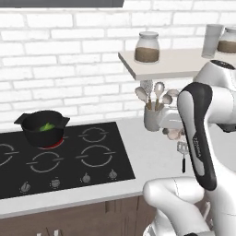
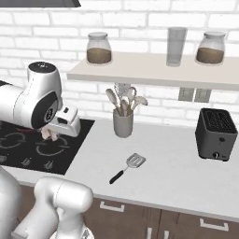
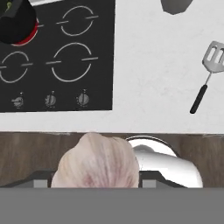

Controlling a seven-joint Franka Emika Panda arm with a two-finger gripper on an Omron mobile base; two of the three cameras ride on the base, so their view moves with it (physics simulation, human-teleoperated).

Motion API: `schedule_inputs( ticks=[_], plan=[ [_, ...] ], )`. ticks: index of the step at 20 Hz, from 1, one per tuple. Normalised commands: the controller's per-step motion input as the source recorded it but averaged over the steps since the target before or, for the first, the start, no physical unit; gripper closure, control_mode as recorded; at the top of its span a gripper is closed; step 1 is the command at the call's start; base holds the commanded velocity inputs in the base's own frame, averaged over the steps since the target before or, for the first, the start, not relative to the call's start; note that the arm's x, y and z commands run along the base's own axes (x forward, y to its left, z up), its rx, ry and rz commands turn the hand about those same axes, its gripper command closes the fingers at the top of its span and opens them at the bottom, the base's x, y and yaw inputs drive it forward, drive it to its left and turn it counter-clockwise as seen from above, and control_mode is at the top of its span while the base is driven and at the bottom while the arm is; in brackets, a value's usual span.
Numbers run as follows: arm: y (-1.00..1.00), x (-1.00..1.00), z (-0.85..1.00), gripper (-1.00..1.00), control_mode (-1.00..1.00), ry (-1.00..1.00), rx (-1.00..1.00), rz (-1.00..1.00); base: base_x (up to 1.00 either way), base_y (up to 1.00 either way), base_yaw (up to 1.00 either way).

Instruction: Put the broccoli and garlic in the pot. Retrieve the spatula and lightly stir the vegetables in the pot.

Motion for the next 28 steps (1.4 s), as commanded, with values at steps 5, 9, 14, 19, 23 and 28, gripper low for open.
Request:
schedule_inputs(
  ticks=[5,9,14,19,23,28],
  plan=[
    [-0.06,-0.16,0.0,1.0,-1.0,-0.01,0.0,-0.04,0.0,0.0,0.0],
    [0.0,0.0,0.0,1.0,-1.0,0.0,0.0,0.0,0.0,0.0,0.0],
    [0.0,-0.06,0.0,1.0,-1.0,0.0,0.0,0.0,0.0,0.0,0.0],
    [0.0,-0.05,0.0,1.0,1.0,0.0,0.0,0.0,-0.24,0.49,0.01],
    [0.0,0.0,0.0,1.0,1.0,0.0,0.0,0.0,-0.37,1.0,0.0],
    [0.0,0.0,0.0,1.0,1.0,0.0,0.0,0.0,-0.32,1.0,0.0]
  ],
)
